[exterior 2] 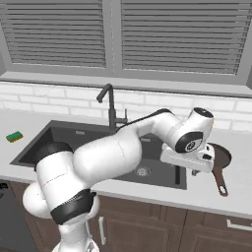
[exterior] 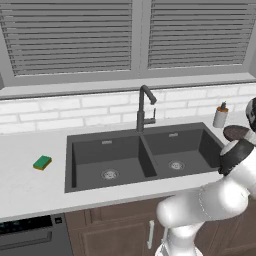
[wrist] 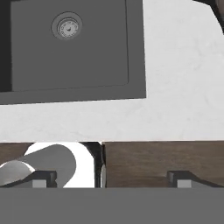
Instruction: Pick the pan and sponge and place them into the sink. Then turn on the water.
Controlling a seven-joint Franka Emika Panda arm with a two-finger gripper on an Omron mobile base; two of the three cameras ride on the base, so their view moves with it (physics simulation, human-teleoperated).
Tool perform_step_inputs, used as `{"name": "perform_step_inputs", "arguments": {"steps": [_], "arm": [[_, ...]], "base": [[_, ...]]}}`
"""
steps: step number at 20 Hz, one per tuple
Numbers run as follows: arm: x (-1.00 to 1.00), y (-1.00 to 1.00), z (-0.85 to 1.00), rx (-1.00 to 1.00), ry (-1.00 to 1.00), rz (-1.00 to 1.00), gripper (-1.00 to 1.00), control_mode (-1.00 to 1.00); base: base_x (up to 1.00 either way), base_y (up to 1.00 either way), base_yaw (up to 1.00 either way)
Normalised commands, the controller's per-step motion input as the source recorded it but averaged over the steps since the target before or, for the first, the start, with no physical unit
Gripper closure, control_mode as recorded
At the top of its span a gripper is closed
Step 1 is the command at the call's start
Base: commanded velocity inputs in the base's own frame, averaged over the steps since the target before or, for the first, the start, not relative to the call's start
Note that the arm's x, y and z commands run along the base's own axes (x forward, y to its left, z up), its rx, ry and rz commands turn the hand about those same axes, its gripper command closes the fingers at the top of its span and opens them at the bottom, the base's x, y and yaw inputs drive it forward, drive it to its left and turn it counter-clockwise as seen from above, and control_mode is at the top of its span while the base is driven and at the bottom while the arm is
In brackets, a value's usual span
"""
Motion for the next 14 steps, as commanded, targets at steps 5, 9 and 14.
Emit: {"name": "perform_step_inputs", "arguments": {"steps": [5,9,14], "arm": [[0.33,-0.63,-0.37,0.0,0.03,0.0,-1.0,-1.0],[0.34,-0.6,-0.22,0.0,0.01,0.0,-1.0,-1.0],[0.24,-0.33,-0.09,0.02,0.0,0.01,-1.0,-1.0]], "base": [[0.0,0.0,0.0],[0.0,0.0,0.0],[0.0,0.0,0.0]]}}
